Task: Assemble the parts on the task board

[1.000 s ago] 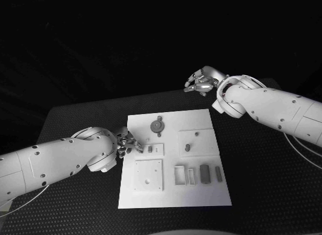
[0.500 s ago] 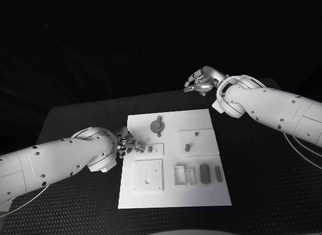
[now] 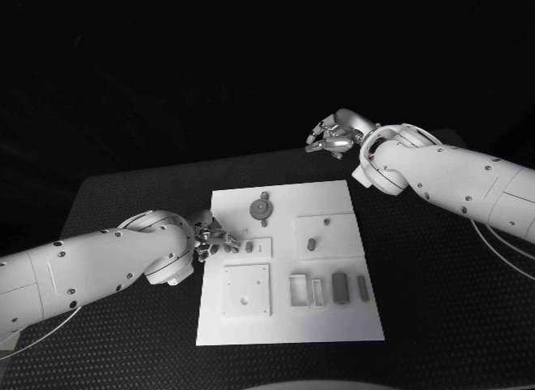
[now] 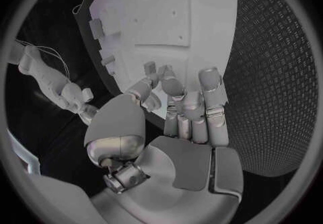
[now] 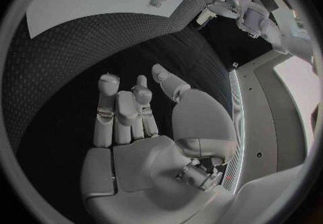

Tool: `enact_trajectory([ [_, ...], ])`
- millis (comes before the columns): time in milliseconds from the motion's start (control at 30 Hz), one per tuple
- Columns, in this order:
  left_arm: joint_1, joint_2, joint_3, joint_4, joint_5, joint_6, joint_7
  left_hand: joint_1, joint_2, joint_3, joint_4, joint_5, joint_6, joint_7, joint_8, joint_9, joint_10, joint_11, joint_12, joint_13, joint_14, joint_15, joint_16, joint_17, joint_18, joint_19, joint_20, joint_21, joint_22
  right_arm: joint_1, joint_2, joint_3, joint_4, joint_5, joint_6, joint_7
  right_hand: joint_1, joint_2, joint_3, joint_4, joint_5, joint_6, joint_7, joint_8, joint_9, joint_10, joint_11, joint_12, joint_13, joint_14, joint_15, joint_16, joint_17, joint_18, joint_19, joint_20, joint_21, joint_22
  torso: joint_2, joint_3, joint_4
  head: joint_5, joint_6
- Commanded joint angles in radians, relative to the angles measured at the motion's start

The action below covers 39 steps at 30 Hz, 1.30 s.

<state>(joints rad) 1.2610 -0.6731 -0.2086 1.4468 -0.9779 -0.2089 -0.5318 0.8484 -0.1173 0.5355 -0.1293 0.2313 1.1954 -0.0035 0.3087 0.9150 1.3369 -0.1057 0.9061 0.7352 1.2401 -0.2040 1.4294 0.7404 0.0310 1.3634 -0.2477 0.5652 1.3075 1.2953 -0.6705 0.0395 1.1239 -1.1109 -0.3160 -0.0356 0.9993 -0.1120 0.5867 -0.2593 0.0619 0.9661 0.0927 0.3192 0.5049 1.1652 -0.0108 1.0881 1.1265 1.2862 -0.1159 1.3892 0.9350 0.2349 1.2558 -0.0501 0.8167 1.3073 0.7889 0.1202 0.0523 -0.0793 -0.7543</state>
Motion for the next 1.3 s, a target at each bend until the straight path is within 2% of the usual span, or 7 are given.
enact_trajectory([
  [33, 0.0, 0.002, 0.0, 0.001, -0.005, 0.014, 0.005, -0.001, -0.011, 0.0, 0.005, -0.006, 0.002, 0.006, -0.004, 0.001, 0.003, -0.001, -0.003, 0.001, 0.002, -0.006, 0.0, 0.002, 0.006, 0.006, -0.002, -0.001, 0.017, 0.0, 0.0, 0.0, 0.0, 0.001, 0.009, 0.009, -0.007, 0.001, 0.0, 0.005, -0.003, 0.004, 0.009, -0.003, 0.001, -0.002, -0.001, -0.001, -0.002, -0.003, -0.004, -0.004, 0.002, 0.027, 0.0, -0.006, -0.003, 0.018, 0.0, 0.0004, 0.0212, 0.0, 0.0],
  [233, 0.0, 0.002, 0.0, 0.001, -0.003, 0.022, 0.003, -0.003, -0.016, 0.0, 0.009, -0.007, 0.0, 0.007, -0.007, 0.001, 0.002, 0.0, -0.004, 0.002, 0.001, -0.006, 0.0, 0.002, 0.006, 0.005, -0.002, -0.001, 0.017, 0.0, -0.001, 0.0, 0.001, 0.001, 0.009, 0.009, -0.007, 0.001, 0.0, 0.005, -0.003, 0.005, 0.009, -0.003, 0.002, -0.002, -0.001, -0.001, -0.002, -0.003, -0.004, -0.004, 0.002, 0.027, 0.0, -0.006, -0.003, 0.018, 0.0, 0.0013, 0.0206, 0.0, -0.001],
  [500, 0.0, 0.004, 0.0, -0.001, -0.001, 0.039, -0.001, -0.014, -0.041, 0.001, 0.03, -0.018, -0.016, 0.013, -0.027, 0.0, -0.006, 0.005, -0.005, 0.003, -0.006, -0.001, -0.003, 0.003, 0.007, -0.001, -0.003, -0.004, 0.017, 0.0, -0.001, 0.0, 0.002, 0.001, 0.008, 0.009, -0.008, 0.001, 0.0, 0.005, -0.003, 0.005, 0.009, -0.003, 0.002, -0.002, -0.001, -0.001, -0.002, -0.003, -0.004, -0.004, 0.002, 0.027, 0.0, -0.005, -0.003, 0.018, 0.0, 0.0006, 0.0216, -0.001, -0.002],
  [567, 0.0, 0.004, 0.0, -0.002, -0.001, 0.042, -0.002, -0.025, -0.019, -0.05, -0.003, 0.021, -0.02, 0.014, -0.031, 0.005, -0.012, 0.008, -0.001, 0.008, -0.011, 0.002, 0.0, 0.007, 0.007, -0.008, -0.005, -0.002, 0.021, 0.0, -0.001, 0.0, 0.002, 0.001, 0.008, 0.009, -0.008, 0.001, 0.0, 0.005, -0.003, 0.005, 0.009, -0.003, 0.002, -0.002, -0.001, -0.001, -0.002, -0.003, -0.004, -0.004, 0.002, 0.027, 0.0, -0.005, -0.003, 0.018, 0.0, 0.0006, 0.0215, -0.001, -0.002],
  [600, 0.0, 0.005, 0.0, -0.002, -0.001, 0.044, -0.001, -0.041, 0.01, -0.095, -0.03, 0.037, -0.02, 0.015, -0.035, 0.009, -0.016, 0.008, 0.0, 0.011, -0.015, 0.002, 0.001, 0.008, 0.007, -0.013, -0.005, -0.002, 0.02, 0.0, -0.001, 0.0, 0.002, 0.001, 0.007, 0.009, -0.008, 0.001, 0.0, 0.005, -0.003, 0.005, 0.009, -0.003, 0.002, -0.002, -0.001, -0.001, -0.002, -0.003, -0.004, -0.004, 0.002, 0.027, 0.0, -0.005, -0.003, 0.018, 0.0, 0.0005, 0.0212, -0.002, -0.003],
  [1067, 0.0, 0.007, 0.0, -0.002, 0.001, 0.043, 0.0, -0.074, -0.005, -0.119, -0.021, 0.01, -0.019, 0.015, -0.047, 0.011, -0.021, 0.007, -0.003, 0.013, -0.018, 0.0, -0.003, 0.007, 0.008, -0.016, -0.007, -0.007, 0.016, 0.0, -0.002, 0.0, 0.003, 0.001, 0.007, 0.009, -0.008, 0.001, 0.0, 0.005, -0.003, 0.004, 0.009, -0.003, 0.002, -0.002, -0.001, -0.001, -0.002, -0.003, -0.004, -0.004, 0.002, 0.027, 0.0, -0.005, -0.003, 0.019, 0.0, 0.0005, 0.0211, -0.001, -0.005],
  [1300, 0.0, 0.008, 0.0, -0.002, 0.001, 0.044, 0.001, -0.066, 0.003, -0.115, -0.024, 0.011, -0.018, 0.014, -0.049, 0.012, -0.021, 0.006, -0.002, 0.014, -0.018, -0.001, -0.003, 0.007, 0.009, -0.015, -0.008, -0.007, 0.016, 0.0, -0.002, 0.0, 0.003, 0.001, 0.008, 0.009, -0.008, 0.001, 0.0, 0.004, -0.003, 0.004, 0.009, -0.004, 0.002, -0.002, -0.001, -0.001, -0.002, -0.002, -0.004, -0.004, 0.002, 0.027, 0.0, -0.006, -0.004, 0.019, -0.001, 0.001, 0.0208, -0.002, -0.007],
])
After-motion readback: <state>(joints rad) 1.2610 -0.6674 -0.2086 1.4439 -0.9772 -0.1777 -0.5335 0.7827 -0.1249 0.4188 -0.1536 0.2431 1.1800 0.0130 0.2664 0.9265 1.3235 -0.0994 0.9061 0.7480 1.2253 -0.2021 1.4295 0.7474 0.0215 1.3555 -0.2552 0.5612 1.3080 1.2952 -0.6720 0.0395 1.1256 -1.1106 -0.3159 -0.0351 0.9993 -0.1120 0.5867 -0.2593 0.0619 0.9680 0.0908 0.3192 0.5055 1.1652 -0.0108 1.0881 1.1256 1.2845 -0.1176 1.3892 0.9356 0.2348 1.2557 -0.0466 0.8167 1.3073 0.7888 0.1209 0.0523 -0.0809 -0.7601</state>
